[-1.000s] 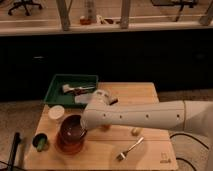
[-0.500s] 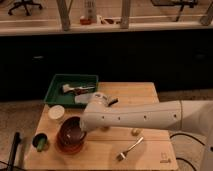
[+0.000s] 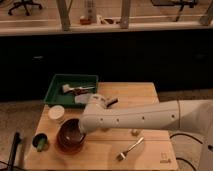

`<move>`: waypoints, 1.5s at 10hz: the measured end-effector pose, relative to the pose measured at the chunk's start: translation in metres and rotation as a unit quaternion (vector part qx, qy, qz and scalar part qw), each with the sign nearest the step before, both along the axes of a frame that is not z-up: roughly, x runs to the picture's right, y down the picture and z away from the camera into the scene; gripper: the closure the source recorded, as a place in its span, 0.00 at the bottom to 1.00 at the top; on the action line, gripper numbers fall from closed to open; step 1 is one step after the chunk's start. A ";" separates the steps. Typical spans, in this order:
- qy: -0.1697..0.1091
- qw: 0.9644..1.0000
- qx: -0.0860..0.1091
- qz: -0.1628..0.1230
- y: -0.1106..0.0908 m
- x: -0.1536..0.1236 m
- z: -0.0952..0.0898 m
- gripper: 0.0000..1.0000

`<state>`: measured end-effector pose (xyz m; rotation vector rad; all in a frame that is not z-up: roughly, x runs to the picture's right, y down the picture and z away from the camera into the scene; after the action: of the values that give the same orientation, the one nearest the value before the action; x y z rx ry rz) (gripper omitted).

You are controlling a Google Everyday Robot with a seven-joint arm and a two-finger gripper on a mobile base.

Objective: Stack bowls on top of each other

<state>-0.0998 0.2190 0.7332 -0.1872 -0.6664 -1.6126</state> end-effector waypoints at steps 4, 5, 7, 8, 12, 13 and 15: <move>-0.024 1.000 -0.019 -0.001 0.002 -0.006 0.005 1.00; -0.035 0.999 -0.031 -0.002 0.004 -0.009 0.009 1.00; -0.049 0.998 -0.045 -0.001 0.005 -0.012 0.015 1.00; -0.054 0.997 -0.051 -0.003 0.005 -0.014 0.018 1.00; -0.068 0.995 -0.070 -0.021 0.004 -0.026 0.028 1.00; -0.072 0.994 -0.073 -0.024 0.003 -0.029 0.030 1.00; -0.080 0.993 -0.083 -0.028 0.002 -0.032 0.033 0.90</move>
<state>-0.1318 0.2212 0.7664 -0.2006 -0.9262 -1.6381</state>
